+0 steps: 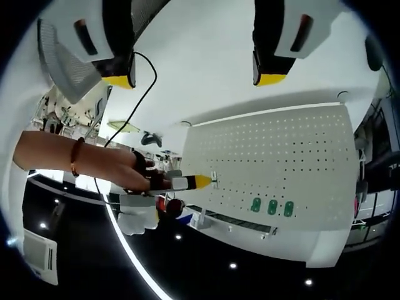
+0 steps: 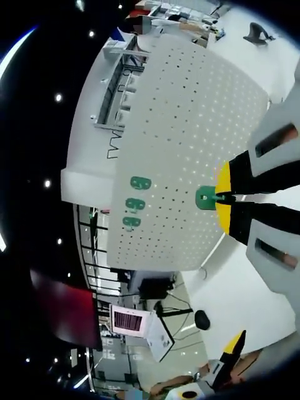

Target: Insert the hook assembly into the mounting plate slot until the hook locks in place.

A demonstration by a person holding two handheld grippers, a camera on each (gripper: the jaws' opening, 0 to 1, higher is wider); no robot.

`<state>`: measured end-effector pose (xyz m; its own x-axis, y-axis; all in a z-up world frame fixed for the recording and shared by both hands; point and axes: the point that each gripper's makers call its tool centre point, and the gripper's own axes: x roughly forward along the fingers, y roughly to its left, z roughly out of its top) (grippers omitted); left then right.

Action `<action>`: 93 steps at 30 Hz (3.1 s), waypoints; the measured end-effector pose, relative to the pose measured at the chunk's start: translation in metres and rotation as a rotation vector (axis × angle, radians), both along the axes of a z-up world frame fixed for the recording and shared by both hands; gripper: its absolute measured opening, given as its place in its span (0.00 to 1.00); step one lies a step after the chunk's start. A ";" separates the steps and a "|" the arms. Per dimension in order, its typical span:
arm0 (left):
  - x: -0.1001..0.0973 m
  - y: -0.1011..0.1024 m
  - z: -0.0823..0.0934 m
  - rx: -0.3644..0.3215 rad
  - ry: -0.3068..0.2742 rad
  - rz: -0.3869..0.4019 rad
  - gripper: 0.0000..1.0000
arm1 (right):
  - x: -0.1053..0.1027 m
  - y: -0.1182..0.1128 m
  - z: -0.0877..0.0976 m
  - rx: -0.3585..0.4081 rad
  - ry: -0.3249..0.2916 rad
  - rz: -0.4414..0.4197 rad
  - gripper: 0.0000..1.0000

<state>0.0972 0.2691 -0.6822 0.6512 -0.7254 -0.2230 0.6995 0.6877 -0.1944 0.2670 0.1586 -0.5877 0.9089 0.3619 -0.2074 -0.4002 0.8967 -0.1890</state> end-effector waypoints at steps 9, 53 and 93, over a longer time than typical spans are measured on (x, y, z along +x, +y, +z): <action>-0.001 0.001 -0.003 0.009 0.007 -0.012 0.80 | 0.018 -0.002 0.015 0.025 -0.026 -0.027 0.01; 0.000 0.004 -0.006 0.027 0.014 -0.042 0.79 | 0.074 -0.007 0.042 0.157 -0.036 -0.151 0.01; 0.009 0.022 -0.015 0.048 0.030 -0.010 0.78 | 0.114 -0.003 0.064 0.153 -0.081 -0.196 0.01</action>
